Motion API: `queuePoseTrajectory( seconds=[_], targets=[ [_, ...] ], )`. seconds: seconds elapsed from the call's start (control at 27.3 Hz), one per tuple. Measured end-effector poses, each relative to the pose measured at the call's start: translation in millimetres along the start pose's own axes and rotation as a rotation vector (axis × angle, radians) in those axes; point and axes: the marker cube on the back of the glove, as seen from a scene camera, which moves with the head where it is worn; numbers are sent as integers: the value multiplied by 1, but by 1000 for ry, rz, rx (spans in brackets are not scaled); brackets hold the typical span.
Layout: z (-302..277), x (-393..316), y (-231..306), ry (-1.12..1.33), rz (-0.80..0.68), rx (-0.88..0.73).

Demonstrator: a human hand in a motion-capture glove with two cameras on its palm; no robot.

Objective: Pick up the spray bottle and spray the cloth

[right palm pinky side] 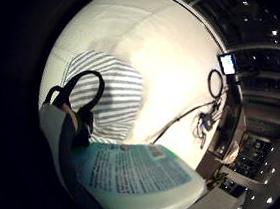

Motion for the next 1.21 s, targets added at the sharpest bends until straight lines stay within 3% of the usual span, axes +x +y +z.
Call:
queuePoseTrajectory(
  seconds=[0.48,0.8,0.99,1.21],
  targets=[
    [-42,5,14,54,25,39],
    [-15,6,10,162,-84,-1],
    [-13,-13,9,-28,-55,45],
    [-48,-39,19,-376,-169,250]
  ],
)
